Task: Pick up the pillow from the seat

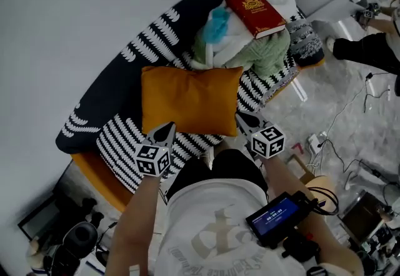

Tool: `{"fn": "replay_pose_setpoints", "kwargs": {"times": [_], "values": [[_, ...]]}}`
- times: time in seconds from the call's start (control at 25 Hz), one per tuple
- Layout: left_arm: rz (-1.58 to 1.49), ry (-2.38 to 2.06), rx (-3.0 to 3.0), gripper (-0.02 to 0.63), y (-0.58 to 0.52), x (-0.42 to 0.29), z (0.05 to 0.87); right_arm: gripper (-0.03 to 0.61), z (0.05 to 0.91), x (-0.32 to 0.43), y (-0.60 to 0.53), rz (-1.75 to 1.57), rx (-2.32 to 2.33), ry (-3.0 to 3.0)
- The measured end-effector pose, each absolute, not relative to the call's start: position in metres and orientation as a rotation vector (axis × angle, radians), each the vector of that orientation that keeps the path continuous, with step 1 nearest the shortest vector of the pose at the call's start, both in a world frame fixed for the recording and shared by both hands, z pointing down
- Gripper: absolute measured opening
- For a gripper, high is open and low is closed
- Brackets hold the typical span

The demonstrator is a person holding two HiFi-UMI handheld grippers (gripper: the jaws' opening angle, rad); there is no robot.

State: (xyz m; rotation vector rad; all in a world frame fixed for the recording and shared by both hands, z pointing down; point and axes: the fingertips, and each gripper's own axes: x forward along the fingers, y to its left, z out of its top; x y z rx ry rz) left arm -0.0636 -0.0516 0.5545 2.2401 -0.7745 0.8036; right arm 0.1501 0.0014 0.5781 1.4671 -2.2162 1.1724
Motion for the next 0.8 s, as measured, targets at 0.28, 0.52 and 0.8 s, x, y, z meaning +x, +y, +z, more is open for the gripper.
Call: {"fn": "replay_pose_setpoints", "kwargs": {"times": [0.28, 0.52, 0.8], "values": [[0.828, -0.769, 2.216, 0.008, -0.067, -0.047, 0.583, 0.011, 0.616, 0.158, -0.015, 1.219, 1.443, -2.174], [0.861, -0.749, 2.185, 0.008, -0.069, -0.043, 0.612, 0.011, 0.639, 0.160, -0.035, 1.231, 1.429, -2.193], [0.894, -0.777, 2.111, 0.008, -0.067, -0.050, 0.652, 0.011, 0.670, 0.166, -0.030, 1.251, 1.389, -2.150]]}}
